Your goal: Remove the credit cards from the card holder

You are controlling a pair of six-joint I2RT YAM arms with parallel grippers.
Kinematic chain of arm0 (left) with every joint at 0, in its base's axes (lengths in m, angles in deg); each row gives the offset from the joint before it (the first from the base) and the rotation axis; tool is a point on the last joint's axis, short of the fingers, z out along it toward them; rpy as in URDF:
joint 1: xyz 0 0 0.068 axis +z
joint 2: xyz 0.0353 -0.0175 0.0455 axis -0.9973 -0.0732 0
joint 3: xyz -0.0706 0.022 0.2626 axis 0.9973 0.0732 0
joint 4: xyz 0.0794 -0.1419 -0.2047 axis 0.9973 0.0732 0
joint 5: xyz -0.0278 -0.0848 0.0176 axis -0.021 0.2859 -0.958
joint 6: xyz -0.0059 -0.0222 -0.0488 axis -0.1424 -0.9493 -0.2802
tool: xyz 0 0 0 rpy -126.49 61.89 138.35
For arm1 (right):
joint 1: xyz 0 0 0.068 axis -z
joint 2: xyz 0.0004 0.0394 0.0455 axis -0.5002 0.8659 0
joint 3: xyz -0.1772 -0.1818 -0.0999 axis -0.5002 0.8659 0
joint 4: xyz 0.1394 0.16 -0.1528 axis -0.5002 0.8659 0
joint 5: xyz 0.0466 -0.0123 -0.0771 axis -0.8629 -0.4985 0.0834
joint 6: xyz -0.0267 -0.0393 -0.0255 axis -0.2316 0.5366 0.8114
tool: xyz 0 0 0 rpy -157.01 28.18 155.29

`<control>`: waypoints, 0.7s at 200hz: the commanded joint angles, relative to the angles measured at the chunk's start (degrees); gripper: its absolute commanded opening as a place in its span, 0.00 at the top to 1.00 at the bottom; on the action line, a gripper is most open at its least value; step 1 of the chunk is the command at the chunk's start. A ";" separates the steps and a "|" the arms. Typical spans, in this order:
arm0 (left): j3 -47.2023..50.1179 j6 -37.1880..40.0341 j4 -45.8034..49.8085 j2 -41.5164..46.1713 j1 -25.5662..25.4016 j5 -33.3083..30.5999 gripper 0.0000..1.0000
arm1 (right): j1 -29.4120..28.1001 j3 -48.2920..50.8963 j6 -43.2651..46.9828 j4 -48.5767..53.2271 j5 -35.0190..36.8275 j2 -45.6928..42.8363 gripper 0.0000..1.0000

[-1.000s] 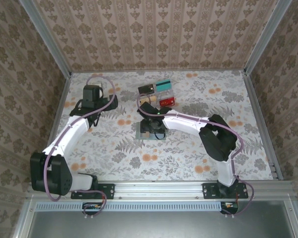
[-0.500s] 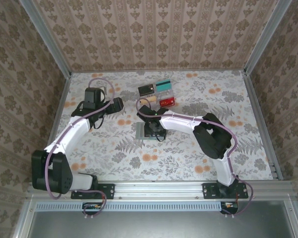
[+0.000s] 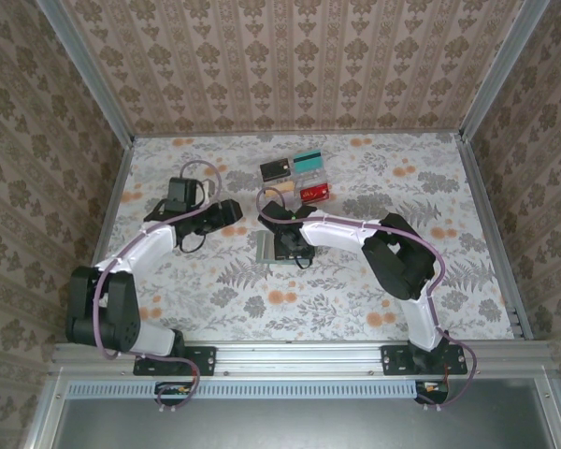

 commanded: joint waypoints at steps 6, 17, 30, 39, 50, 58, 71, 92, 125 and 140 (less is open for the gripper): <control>-0.57 -1.45 -0.57 -3.39 -1.24 10.33 0.36 | 0.88 2.58 -1.46 2.59 1.62 2.81 0.45; -1.28 -1.94 0.21 -4.85 -2.38 11.50 0.39 | 0.99 2.79 -1.57 2.48 1.62 2.85 0.46; -1.79 -3.15 0.35 -5.90 -3.70 11.68 0.42 | 1.04 3.34 -1.79 1.91 1.61 2.84 0.48; -2.23 -3.76 0.50 -6.54 -4.65 11.68 0.43 | 1.15 3.67 -2.00 1.58 1.41 2.93 0.49; -2.82 -4.04 0.94 -7.53 -5.55 11.44 0.45 | 1.22 4.02 -2.17 1.22 1.05 2.95 0.50; -3.02 -4.33 1.09 -8.40 -6.02 11.09 0.46 | 1.28 4.16 -2.27 1.07 0.96 2.92 0.50; -3.15 -4.61 0.68 -9.79 -6.51 11.02 0.47 | 1.33 4.43 -2.35 0.76 0.80 2.86 0.50; -3.41 -4.86 -1.00 -12.21 -7.51 11.74 0.48 | 1.30 4.81 -2.36 0.30 0.55 2.76 0.50; -4.85 -4.88 -1.59 -15.63 -8.70 13.71 0.50 | 1.40 5.02 -2.45 -0.10 0.35 2.66 0.50; -5.66 -4.72 -2.07 -16.92 -8.89 14.57 0.52 | 1.39 5.05 -2.36 -0.22 0.33 2.63 0.50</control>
